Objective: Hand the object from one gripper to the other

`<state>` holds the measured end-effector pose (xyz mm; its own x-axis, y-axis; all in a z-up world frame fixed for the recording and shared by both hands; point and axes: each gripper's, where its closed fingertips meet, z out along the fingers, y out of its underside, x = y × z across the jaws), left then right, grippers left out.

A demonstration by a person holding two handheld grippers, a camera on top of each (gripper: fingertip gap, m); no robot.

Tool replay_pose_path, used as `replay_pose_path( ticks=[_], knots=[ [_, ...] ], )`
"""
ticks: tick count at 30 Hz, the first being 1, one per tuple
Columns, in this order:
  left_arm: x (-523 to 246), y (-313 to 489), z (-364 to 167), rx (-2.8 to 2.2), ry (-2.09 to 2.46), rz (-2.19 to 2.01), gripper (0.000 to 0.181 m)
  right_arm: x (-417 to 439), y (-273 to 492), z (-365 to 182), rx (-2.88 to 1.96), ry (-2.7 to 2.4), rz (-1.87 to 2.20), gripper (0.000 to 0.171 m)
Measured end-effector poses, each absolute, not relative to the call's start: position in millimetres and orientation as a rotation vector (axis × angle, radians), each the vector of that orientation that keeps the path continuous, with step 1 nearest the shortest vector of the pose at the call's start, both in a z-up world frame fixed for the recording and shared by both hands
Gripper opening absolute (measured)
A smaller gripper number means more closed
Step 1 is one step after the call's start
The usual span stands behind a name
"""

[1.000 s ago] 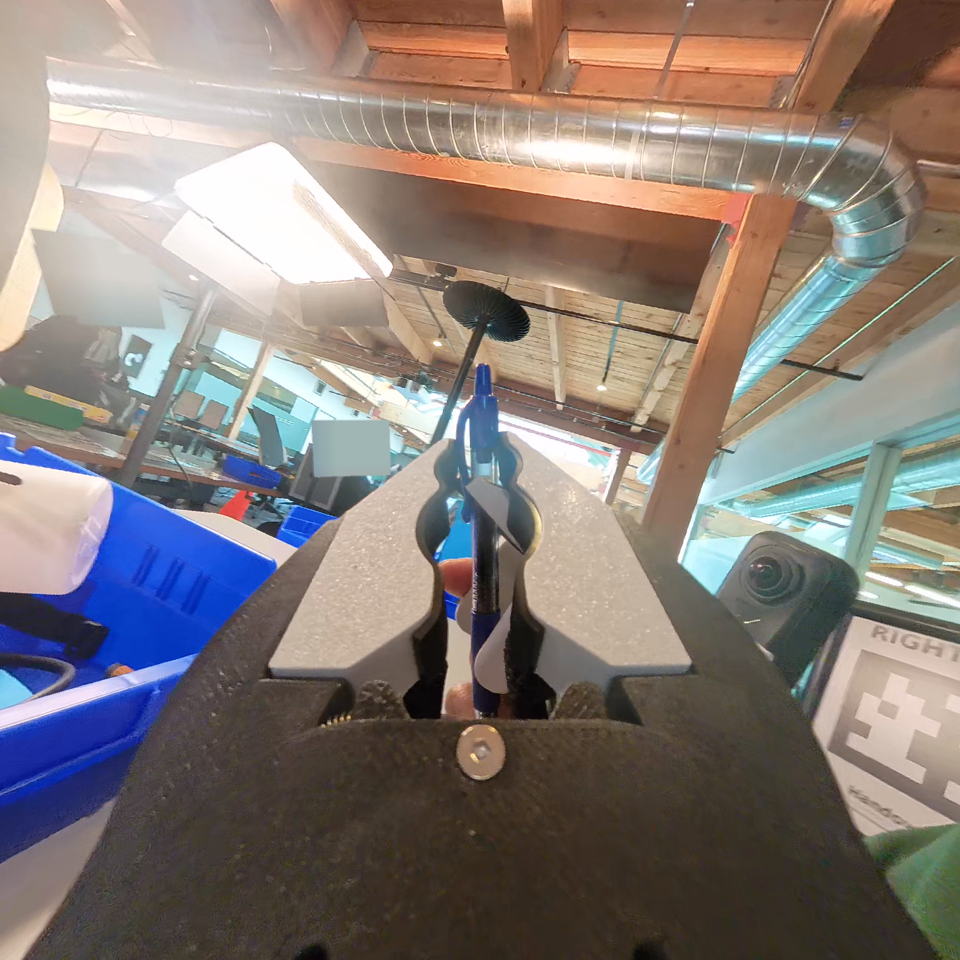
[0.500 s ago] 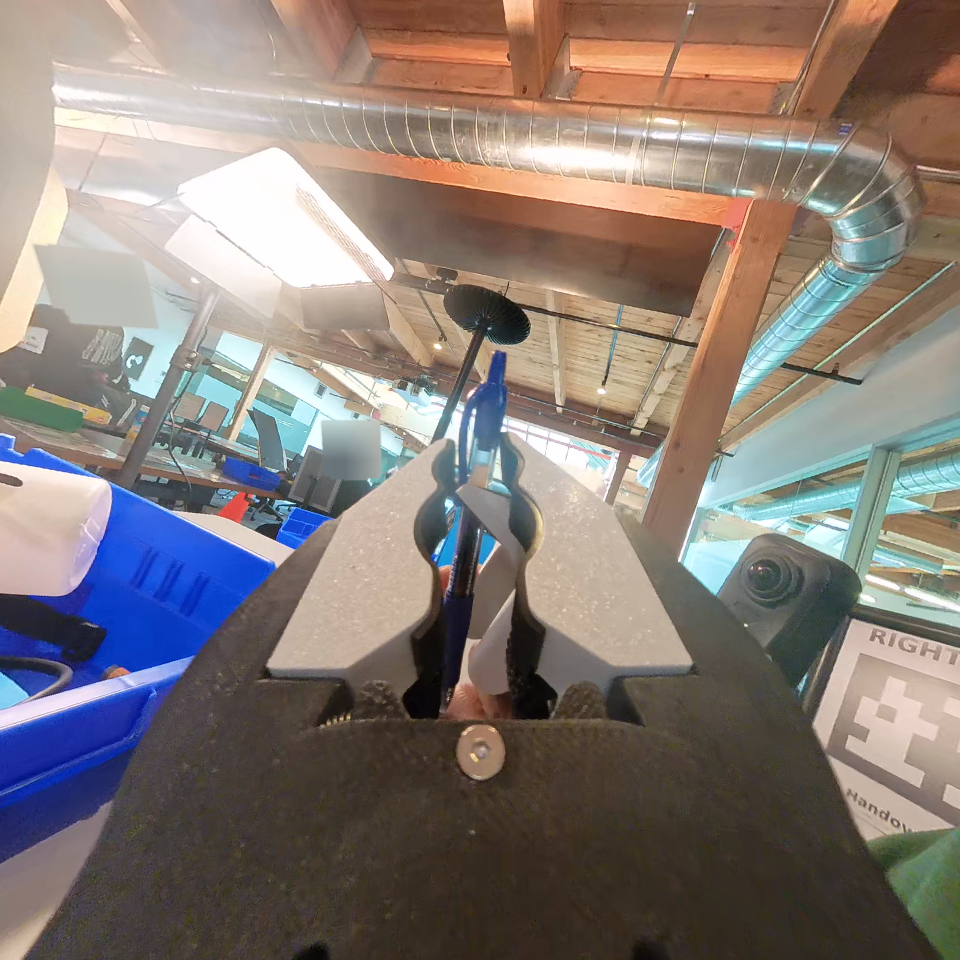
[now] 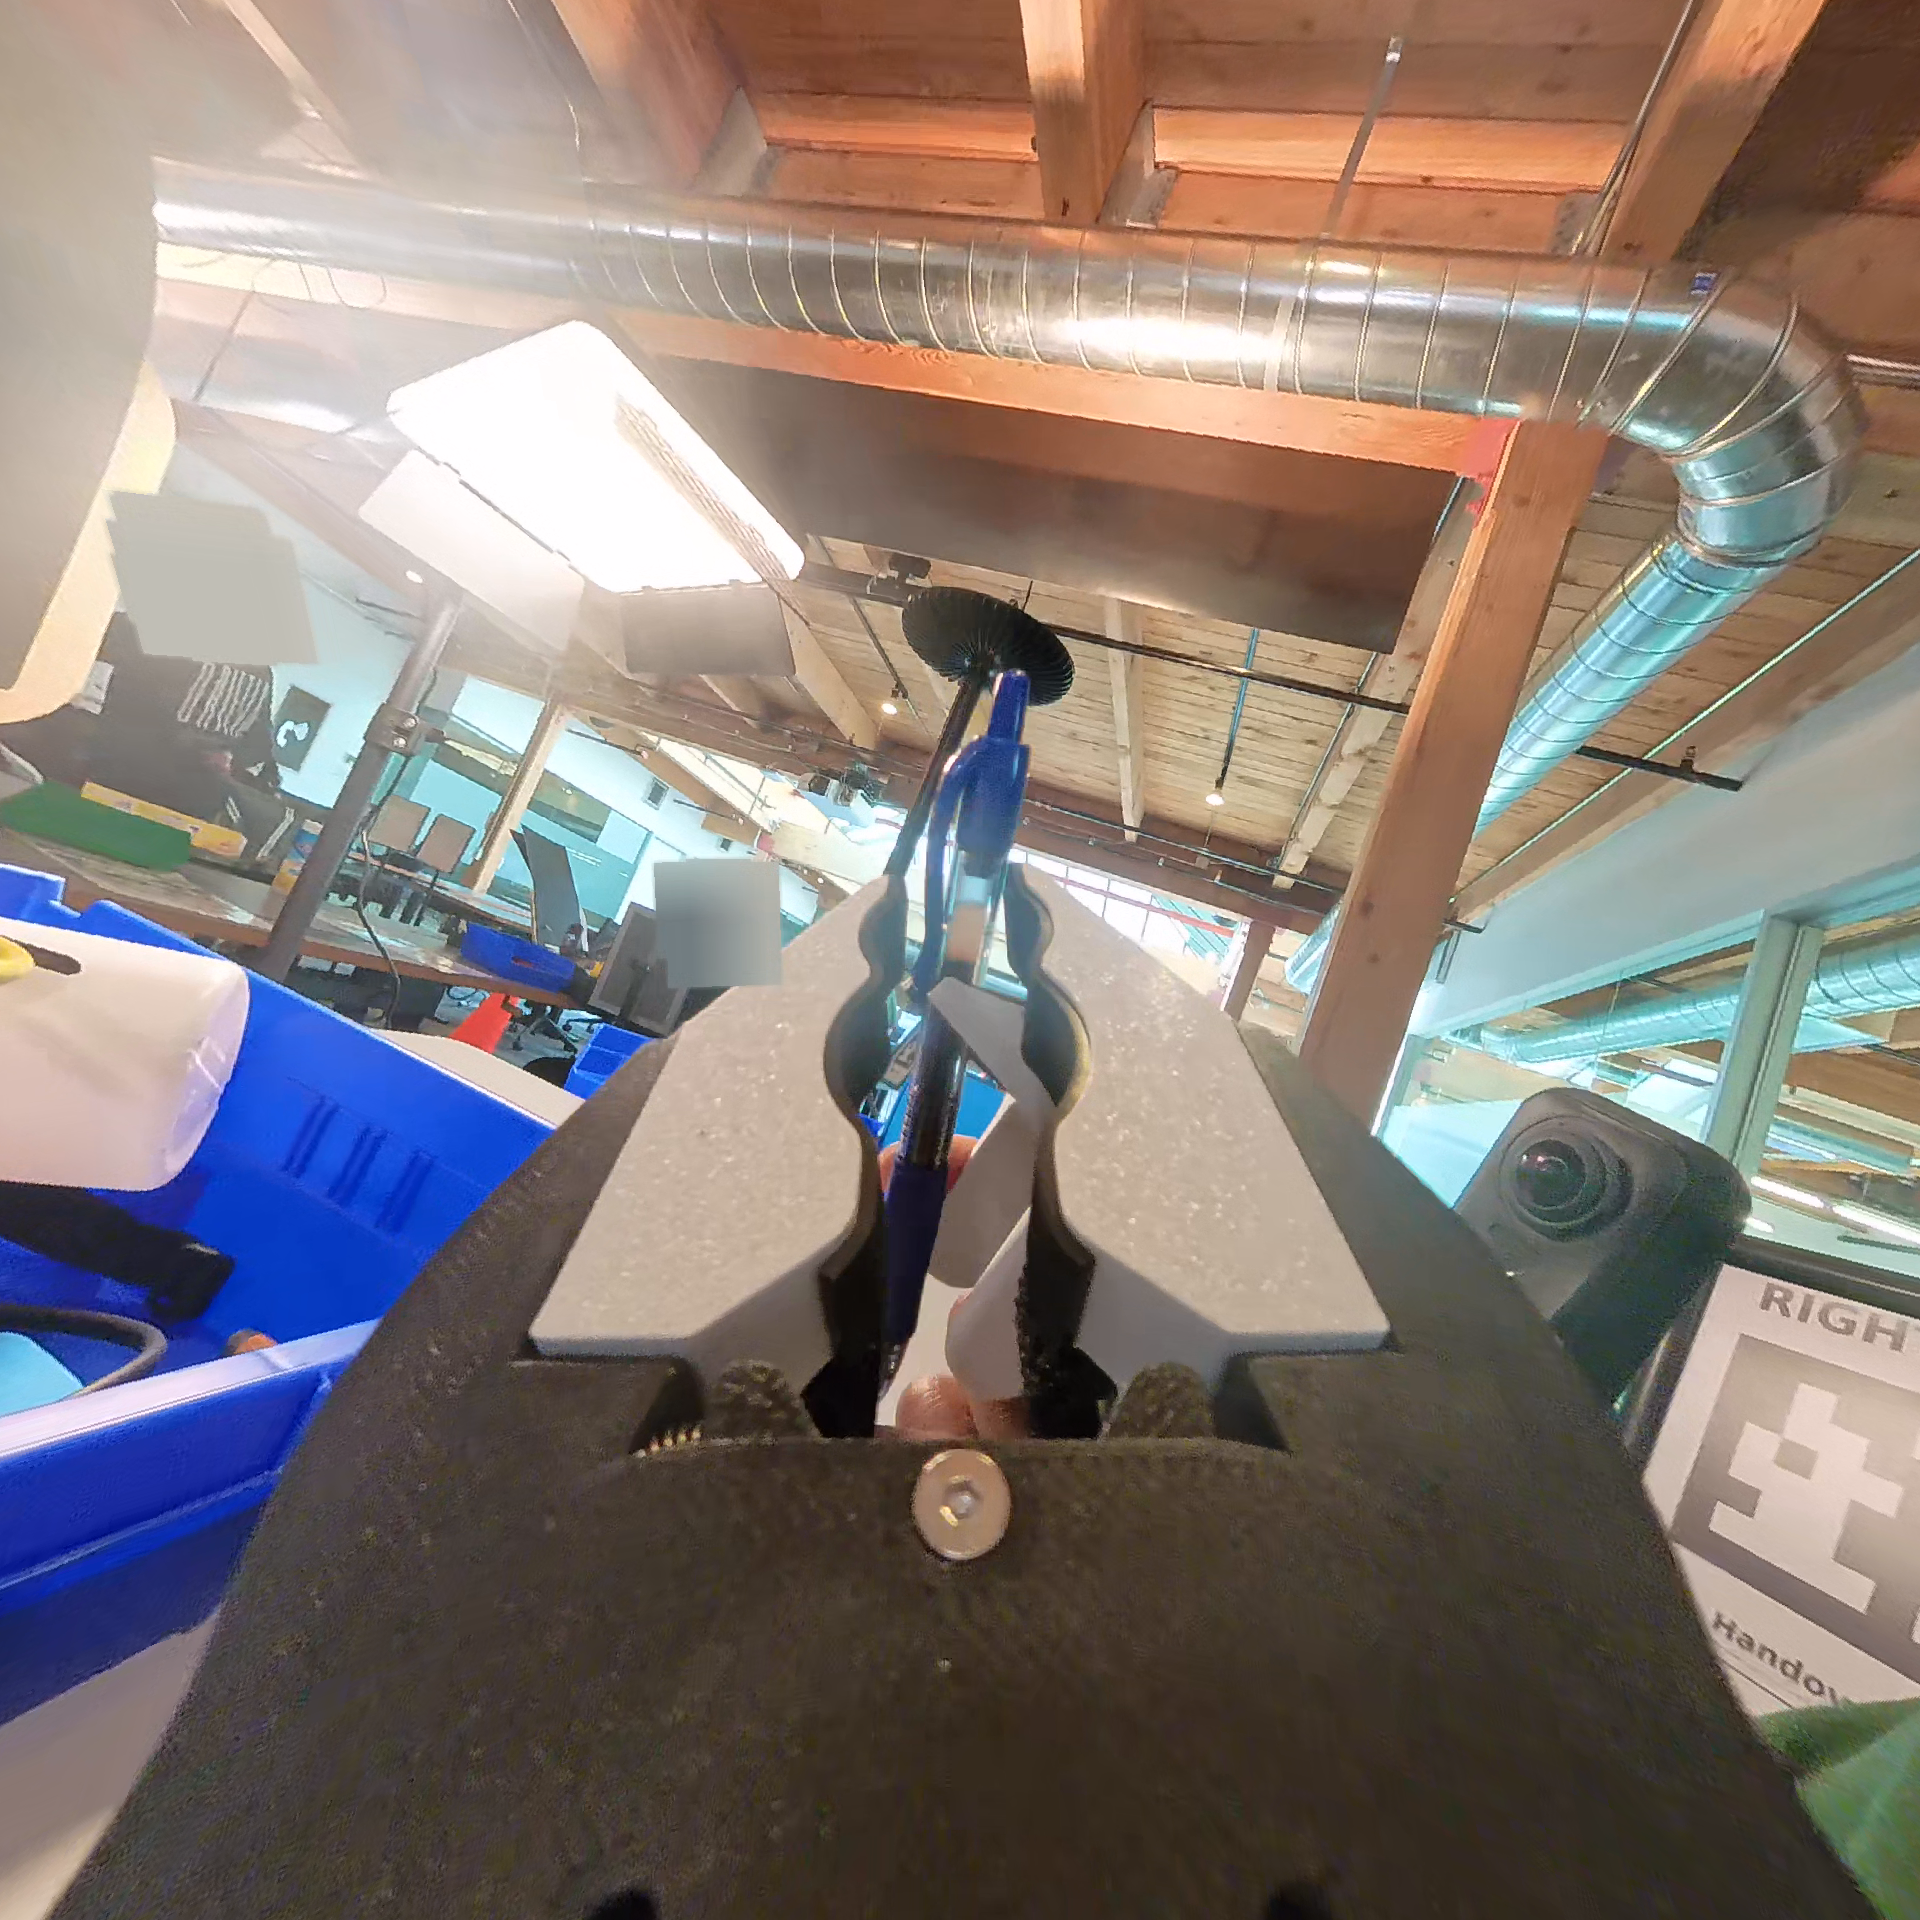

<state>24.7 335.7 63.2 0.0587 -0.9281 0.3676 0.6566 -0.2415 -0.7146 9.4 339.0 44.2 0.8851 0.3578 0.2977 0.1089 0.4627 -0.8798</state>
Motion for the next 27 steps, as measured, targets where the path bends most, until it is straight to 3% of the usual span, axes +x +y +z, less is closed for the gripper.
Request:
replay_pose_path(
  ticks=[11,17,27],
  knots=[
    [16.9,342.1,63.2,-0.978,0.338,-1.500,0.013,7.6,340.0,42.5,-1.104,-0.488,0.190,0.011],
    [28.8,337.0,60.3,-1.001,0.377,-1.577,0.023,10.2,338.4,45.7,-1.107,-0.456,0.303,0.010],
    [16.4,340.6,63.7,-0.967,0.351,-1.489,0.013,5.5,339.0,42.8,-1.121,-0.469,0.355,0.012]
  ],
)
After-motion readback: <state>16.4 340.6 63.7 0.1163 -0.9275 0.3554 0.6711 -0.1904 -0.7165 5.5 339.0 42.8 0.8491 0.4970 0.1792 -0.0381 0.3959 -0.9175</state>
